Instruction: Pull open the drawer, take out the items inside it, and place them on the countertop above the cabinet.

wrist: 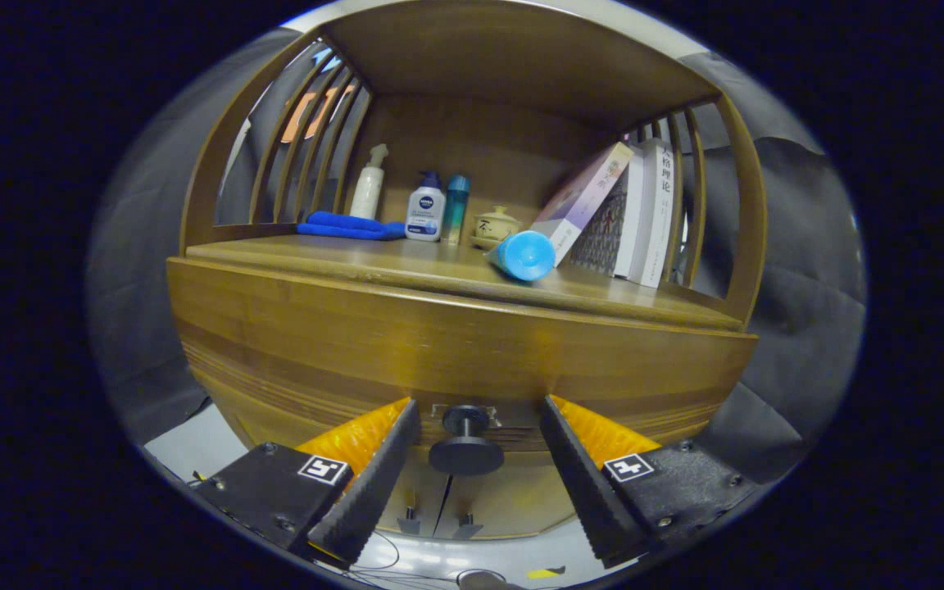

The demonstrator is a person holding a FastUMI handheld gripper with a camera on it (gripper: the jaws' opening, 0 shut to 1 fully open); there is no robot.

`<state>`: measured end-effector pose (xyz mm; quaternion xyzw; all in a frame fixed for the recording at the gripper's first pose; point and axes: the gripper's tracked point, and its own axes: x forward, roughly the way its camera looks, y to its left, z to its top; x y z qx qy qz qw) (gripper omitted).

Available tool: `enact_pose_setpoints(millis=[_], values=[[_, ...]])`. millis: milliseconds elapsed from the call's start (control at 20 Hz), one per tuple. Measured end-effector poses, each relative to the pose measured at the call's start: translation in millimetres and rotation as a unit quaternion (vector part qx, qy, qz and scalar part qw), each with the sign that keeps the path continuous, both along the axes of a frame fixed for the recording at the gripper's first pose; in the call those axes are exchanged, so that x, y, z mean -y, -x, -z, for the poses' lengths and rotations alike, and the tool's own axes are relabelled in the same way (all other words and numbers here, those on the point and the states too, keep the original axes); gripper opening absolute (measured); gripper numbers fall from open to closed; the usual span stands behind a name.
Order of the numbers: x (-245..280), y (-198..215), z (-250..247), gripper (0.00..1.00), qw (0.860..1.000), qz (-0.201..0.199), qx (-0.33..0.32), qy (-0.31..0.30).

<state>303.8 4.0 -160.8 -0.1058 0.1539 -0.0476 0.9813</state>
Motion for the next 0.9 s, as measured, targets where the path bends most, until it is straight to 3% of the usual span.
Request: enact_pose_setpoints(millis=[400,900], values=[[-1.4,10.8,-7.3,0.99,0.996,-0.008,-0.027,-0.083],[-14.7,154.9,-79.1,0.99,0.995,-0.058,0.058,-0.062]])
